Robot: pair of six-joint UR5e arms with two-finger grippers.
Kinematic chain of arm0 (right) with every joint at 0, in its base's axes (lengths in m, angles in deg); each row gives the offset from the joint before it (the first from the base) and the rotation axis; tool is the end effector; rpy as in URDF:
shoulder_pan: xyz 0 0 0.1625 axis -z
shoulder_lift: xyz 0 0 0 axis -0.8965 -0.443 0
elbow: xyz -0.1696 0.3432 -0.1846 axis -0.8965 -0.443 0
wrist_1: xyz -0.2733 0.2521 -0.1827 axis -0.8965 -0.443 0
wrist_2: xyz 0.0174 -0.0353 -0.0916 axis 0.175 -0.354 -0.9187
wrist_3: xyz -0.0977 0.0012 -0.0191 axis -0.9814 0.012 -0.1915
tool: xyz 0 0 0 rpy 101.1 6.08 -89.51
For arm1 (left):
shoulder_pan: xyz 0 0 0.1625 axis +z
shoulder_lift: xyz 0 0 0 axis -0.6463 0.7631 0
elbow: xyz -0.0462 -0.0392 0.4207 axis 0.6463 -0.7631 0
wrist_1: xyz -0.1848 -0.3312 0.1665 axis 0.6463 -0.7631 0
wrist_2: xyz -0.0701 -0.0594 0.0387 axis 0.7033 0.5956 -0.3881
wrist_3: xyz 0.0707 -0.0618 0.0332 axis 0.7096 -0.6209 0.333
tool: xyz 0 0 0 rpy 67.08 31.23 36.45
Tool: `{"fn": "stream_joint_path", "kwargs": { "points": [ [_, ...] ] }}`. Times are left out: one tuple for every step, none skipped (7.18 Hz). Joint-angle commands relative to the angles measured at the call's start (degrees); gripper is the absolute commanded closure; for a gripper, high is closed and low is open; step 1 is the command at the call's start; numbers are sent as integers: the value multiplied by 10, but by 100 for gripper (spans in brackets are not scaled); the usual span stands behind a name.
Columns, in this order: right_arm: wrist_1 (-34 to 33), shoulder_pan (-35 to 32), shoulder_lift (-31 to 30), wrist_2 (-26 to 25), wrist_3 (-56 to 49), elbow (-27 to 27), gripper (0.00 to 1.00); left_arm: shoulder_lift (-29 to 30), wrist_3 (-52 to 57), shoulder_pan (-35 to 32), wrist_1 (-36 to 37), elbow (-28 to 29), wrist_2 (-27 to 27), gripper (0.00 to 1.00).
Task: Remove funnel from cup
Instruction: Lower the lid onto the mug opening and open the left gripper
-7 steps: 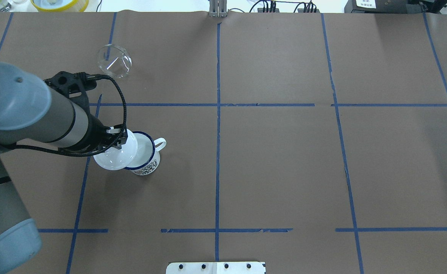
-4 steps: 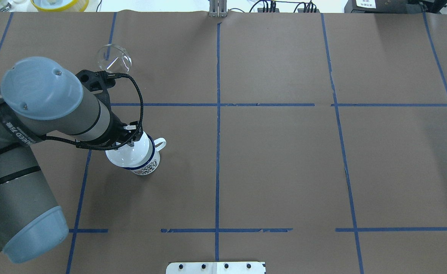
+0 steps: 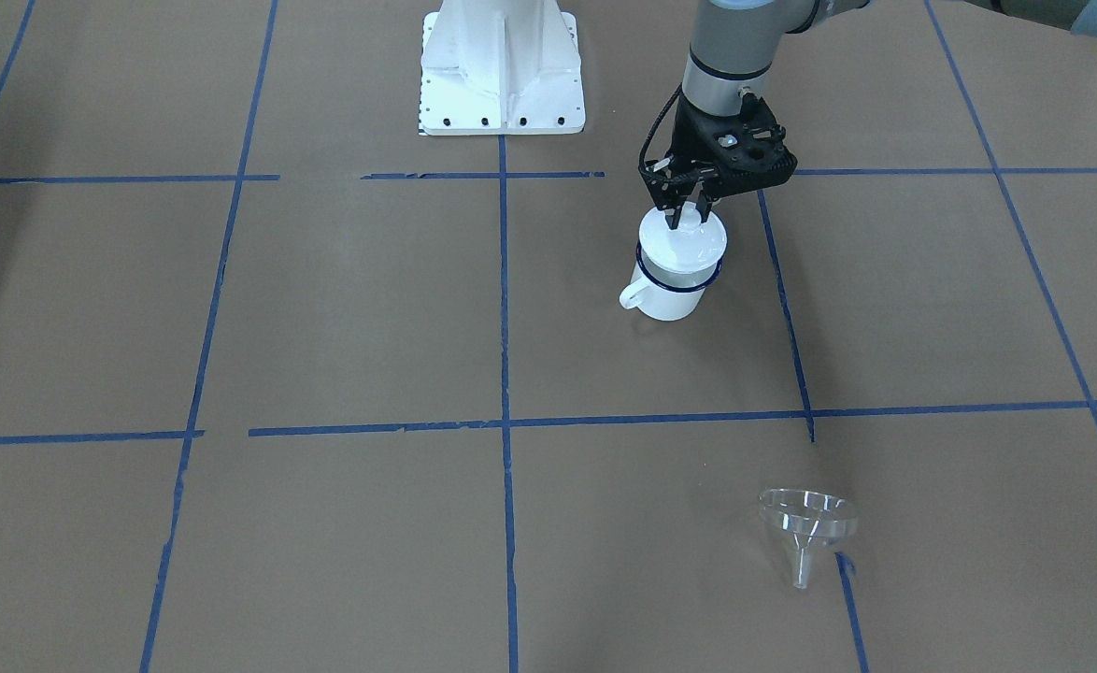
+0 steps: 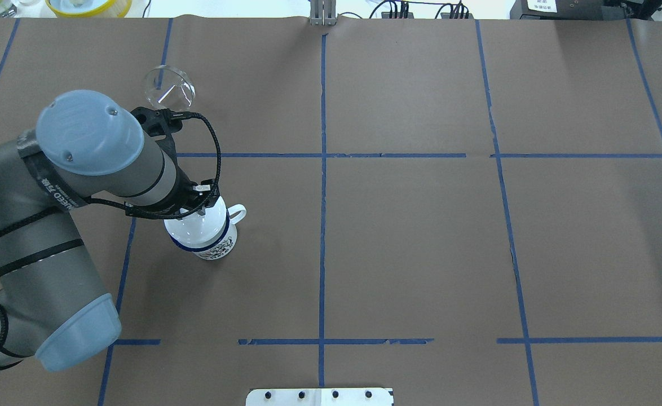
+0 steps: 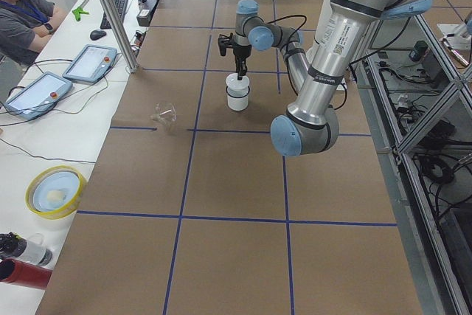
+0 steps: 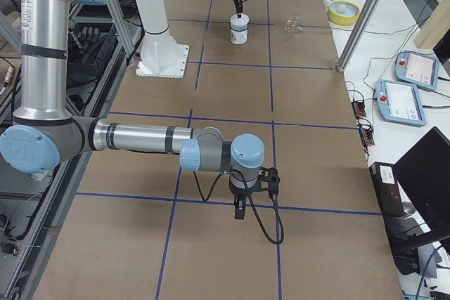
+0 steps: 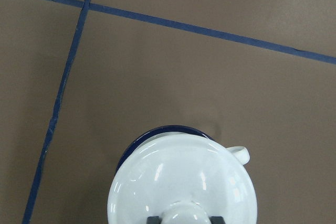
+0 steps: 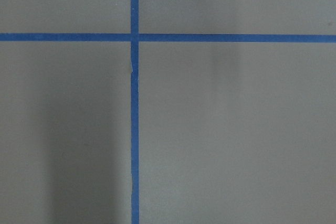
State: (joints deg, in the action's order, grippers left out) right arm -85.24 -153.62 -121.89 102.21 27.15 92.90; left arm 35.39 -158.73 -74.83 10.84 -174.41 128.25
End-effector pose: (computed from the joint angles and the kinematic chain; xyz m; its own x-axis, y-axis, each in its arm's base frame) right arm 0.0671 -0.4452 0.6700 0.7522 0.0162 0.6587 -0.0030 0.9998 -0.0211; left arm 0.3999 -0.4020 0.2242 0.6807 -0.2233 -0.6977 0.2427 0.9674 -0.0728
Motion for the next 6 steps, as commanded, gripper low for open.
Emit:
{"fn": "stream_joint_path", "kwargs": {
  "points": [
    [0, 0, 0, 0, 0, 0, 0, 0, 1, 0, -17, 17, 0, 100],
    [0, 0, 0, 0, 0, -1, 0, -1, 2, -1, -17, 17, 0, 100],
    [0, 0, 0, 0, 0, 0, 0, -3, 4, -1, -16, 18, 0, 100],
    [0, 0, 0, 0, 0, 0, 0, -2, 9, -1, -17, 20, 0, 100],
    [0, 0, 0, 0, 0, 0, 0, -2, 9, -1, -16, 20, 1, 100],
    [0, 0, 0, 0, 0, 0, 0, -2, 9, -1, -17, 20, 1, 100]
  ]
}}
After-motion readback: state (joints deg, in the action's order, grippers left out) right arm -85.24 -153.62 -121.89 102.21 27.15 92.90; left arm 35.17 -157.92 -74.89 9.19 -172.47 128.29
